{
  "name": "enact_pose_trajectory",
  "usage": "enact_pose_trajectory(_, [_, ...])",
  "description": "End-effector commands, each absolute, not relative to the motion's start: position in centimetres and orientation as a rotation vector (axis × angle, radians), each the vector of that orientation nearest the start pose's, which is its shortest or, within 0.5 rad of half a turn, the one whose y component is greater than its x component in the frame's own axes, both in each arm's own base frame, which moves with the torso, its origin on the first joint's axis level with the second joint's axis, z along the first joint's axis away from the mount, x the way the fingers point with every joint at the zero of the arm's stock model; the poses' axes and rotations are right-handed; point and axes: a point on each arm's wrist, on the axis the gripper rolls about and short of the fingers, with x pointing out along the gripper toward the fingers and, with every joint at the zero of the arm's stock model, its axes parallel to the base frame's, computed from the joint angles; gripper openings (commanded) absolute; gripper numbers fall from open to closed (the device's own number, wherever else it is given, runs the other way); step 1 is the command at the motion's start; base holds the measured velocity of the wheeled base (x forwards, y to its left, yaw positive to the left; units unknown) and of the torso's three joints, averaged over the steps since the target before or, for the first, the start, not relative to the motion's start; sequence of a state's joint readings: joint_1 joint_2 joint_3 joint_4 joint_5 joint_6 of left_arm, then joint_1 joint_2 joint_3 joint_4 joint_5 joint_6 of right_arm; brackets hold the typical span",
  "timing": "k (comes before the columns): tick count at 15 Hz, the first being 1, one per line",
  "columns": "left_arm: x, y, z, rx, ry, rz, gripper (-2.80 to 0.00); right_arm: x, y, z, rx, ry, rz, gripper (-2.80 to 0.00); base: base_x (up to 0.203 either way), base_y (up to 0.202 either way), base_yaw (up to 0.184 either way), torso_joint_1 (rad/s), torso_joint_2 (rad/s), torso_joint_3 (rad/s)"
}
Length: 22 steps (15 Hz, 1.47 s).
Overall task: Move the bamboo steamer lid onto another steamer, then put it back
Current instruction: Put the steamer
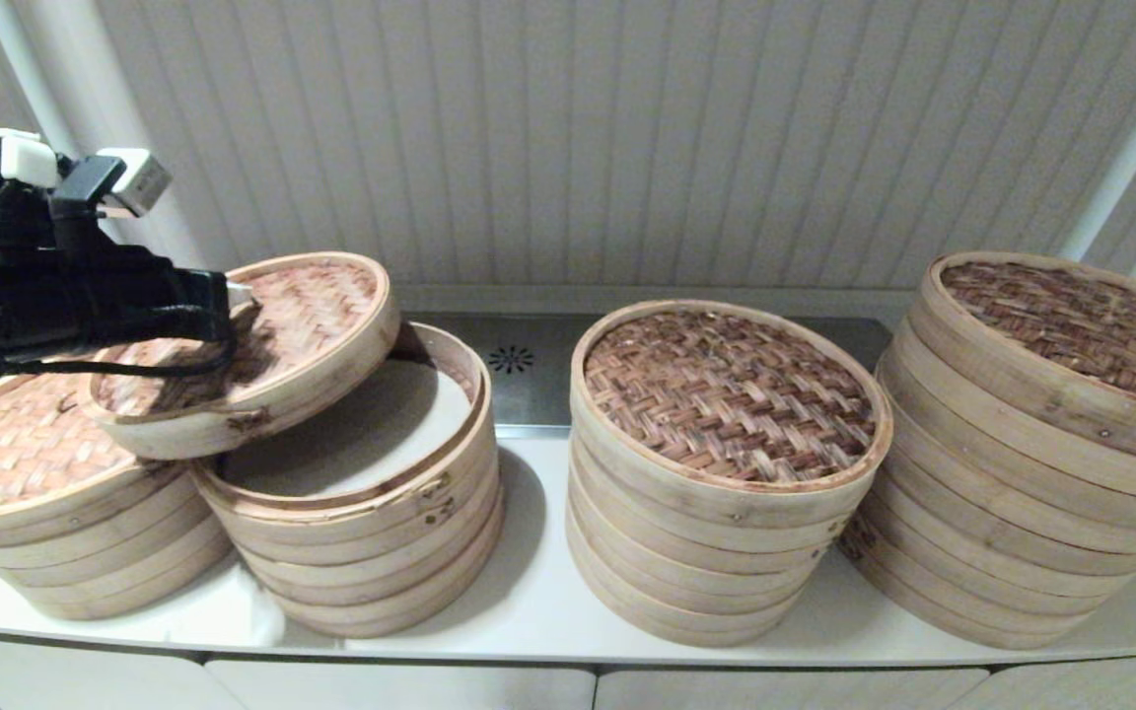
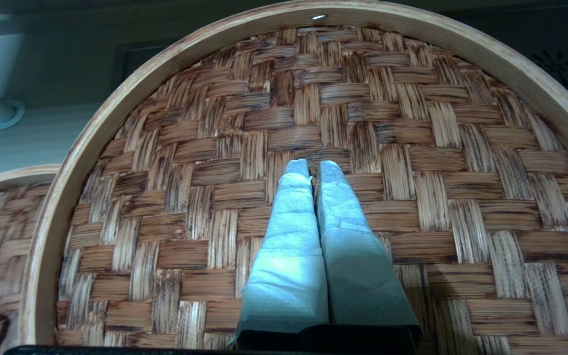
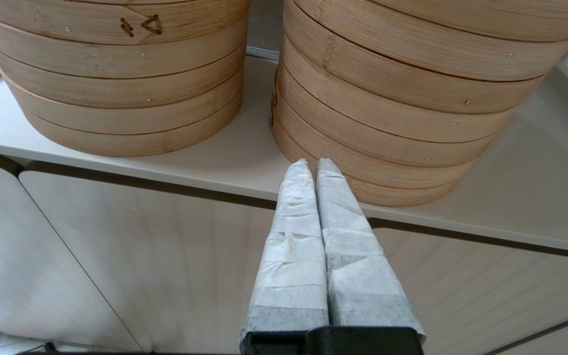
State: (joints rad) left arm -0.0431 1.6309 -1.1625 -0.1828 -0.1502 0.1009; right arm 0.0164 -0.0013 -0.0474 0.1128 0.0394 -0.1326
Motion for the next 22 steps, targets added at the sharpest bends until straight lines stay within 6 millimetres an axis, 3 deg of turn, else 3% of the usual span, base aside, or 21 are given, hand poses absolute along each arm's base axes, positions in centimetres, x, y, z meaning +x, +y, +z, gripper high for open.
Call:
enact_pose_trajectory(1, [30.4,-3.2,25.9,0.095,0.276,-0.240,-2.80,-2.7,0.0,7.7,-0.133,0.059,0.061,-2.80,0.000,0.000,0.000,0.000,0.00,0.000])
enact_pose_trajectory(7, [30.0,-7.1,25.1,0.130,0.293,-0.286,-2.80,-2.7,0.0,7.7,-0.133,0.059,0.061,-2.80,0.000,0.000,0.000,0.000,0.00,0.000])
enact_pose_trajectory(14, [29.0,-8.9,25.1,0.148,0.290,-0.314,-2.80,-2.7,0.0,7.7,-0.133,0.057,0.061,-2.80,0.000,0.000,0.000,0.000,0.00,0.000])
enact_pose_trajectory(22, [29.1,-9.3,24.3,0.154,0.312,-0.323,-2.80,-2.7,0.0,7.7,-0.133,0.057,0.061,-2.80,0.000,0.000,0.000,0.000,0.00,0.000])
